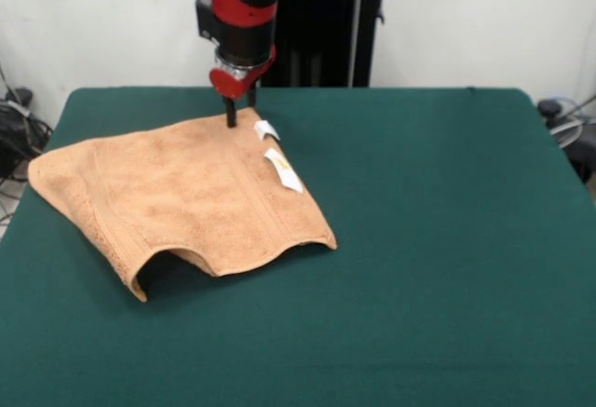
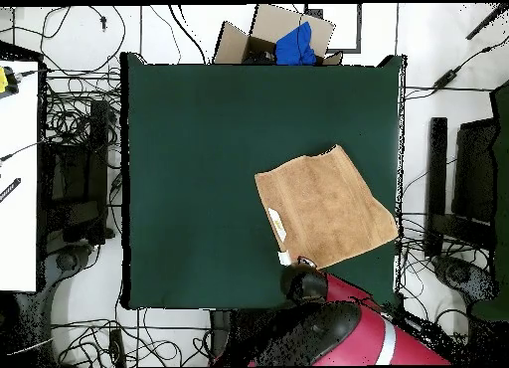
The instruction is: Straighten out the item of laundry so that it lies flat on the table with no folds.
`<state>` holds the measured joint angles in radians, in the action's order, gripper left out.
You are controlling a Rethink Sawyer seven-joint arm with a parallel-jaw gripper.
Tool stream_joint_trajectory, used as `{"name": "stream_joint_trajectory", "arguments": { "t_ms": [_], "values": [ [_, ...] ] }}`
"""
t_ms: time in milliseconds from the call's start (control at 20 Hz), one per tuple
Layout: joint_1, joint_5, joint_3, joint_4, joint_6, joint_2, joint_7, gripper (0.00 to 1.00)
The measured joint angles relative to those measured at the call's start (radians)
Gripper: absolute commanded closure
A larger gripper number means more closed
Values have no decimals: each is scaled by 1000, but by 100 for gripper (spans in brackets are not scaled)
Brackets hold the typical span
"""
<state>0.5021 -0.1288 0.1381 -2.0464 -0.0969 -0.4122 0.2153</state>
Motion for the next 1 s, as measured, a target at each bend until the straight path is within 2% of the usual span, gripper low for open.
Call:
{"name": "stream_joint_trajectory", "arguments": {
  "t_ms": [1000],
  "values": [
    [-2, 0, -3, 100, -211, 17, 0, 0]
  ]
}}
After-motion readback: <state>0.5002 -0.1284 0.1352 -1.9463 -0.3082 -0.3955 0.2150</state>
